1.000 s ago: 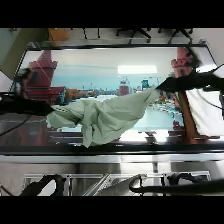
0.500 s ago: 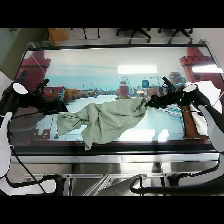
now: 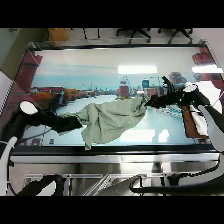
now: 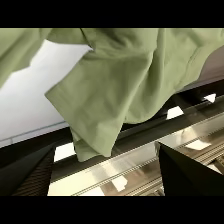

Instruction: Fold the shirts.

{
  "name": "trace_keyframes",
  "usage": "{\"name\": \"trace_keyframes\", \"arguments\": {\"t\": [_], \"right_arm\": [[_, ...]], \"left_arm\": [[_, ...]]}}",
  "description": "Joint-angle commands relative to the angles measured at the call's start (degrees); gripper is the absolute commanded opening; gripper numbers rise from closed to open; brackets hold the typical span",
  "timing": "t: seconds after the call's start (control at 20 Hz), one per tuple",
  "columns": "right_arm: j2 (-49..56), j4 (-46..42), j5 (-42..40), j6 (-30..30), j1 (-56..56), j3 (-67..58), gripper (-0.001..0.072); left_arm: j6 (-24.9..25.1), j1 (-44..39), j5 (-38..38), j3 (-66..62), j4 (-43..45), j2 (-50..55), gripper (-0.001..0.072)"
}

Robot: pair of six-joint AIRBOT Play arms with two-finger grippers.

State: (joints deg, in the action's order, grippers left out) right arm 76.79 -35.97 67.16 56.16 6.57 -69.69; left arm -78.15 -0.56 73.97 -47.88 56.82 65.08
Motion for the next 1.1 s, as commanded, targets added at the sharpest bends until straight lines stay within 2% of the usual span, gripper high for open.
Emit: {"name": "trace_keyframes", "arguments": {"t": [0.0, 0.1, 0.2, 0.25, 0.35, 0.4, 0.55, 0.7, 0.9, 1.05], "right_arm": [[0.00, 0.04, 0.46, -0.63, 0.00, 0.02, 0.0018], [0.00, 0.04, 0.79, -0.74, 0.00, 0.02, 0.0018], [0.00, 0.07, 0.81, -0.74, 0.00, 0.02, 0.0018], [-0.02, 0.11, 1.14, -0.74, 0.00, 0.00, 0.0018], [-0.07, 0.22, 2.58, -0.98, 0.00, 0.00, 0.0018], [-0.37, 0.22, 3.58, -0.98, 0.02, 0.00, 0.0018], [-3.78, 4.02, 7.50, -1.49, 1.55, -0.59, 0.0017], [-11.10, 17.05, 14.01, -4.42, 6.19, -5.81, 0.0017], [-23.63, 29.57, 14.05, -4.46, 12.17, -15.69, 0.0018], [-32.06, 32.74, 11.47, -5.86, 14.99, -22.16, 0.0018]], "left_arm": [[-4.57, -9.90, -14.78, 12.24, -0.66, -4.31, 0.0701], [-4.85, -14.12, -20.59, 14.78, -2.93, -2.34, 0.0701], [-4.85, -16.85, -22.77, 15.02, -4.48, 2.49, 0.0700], [-4.85, -17.44, -22.84, 14.58, -4.37, 5.01, 0.0647], [-4.48, -16.37, -20.52, 12.00, -4.33, 9.07, 0.0084], [-3.80, -15.30, -18.80, 10.01, -4.39, 10.12, 0.0015], [-2.47, -10.82, -7.91, -0.63, -4.35, 8.24, 0.0014], [-2.34, -6.43, 1.11, -16.48, -4.42, -1.55, 0.0013], [-5.07, 0.57, 3.63, -42.77, -4.35, -15.02, 0.0014], [-5.09, 6.91, 2.51, -59.14, -3.80, -21.94, 0.0014]]}}
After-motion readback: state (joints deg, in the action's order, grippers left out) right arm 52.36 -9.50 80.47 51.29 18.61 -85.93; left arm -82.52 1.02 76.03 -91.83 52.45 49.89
